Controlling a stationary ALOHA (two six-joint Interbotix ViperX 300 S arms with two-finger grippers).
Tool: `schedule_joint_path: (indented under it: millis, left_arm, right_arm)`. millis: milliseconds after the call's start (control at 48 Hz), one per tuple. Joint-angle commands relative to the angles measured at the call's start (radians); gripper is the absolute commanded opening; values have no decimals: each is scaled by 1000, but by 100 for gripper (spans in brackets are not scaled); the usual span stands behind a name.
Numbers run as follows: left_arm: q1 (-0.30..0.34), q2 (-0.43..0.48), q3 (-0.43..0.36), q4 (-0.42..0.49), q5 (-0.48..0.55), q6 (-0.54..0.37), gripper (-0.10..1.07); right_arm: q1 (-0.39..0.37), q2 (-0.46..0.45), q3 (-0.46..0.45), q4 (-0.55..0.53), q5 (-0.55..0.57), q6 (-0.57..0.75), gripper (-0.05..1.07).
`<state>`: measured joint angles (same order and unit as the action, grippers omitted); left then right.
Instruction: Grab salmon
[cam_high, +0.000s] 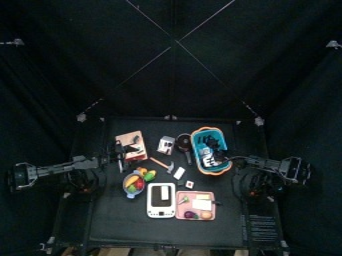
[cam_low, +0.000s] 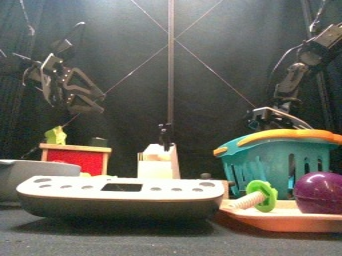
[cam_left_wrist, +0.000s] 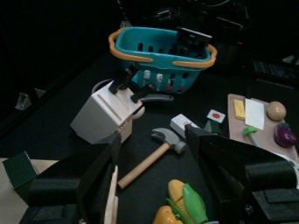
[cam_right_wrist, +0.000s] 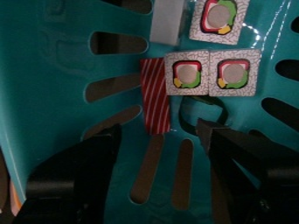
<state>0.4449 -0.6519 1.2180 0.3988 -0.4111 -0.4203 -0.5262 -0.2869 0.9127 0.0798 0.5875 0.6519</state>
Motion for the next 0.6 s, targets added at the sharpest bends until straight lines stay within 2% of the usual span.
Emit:
schedule_joint_path:
  millis: [0, 229, 583]
  left_arm:
    - [5, 2, -11, -2, -3, 0, 94]
    - [6, 2, -11, -2, -3, 0, 94]
    - [8, 2, -8, -2, -3, 0, 94]
  right_arm:
    - [-6, 5, -20, -6, -6, -2, 98]
    - [-2, 51, -31, -12, -25, -6, 98]
    - [3, 63, -44, 0, -31, -21, 98]
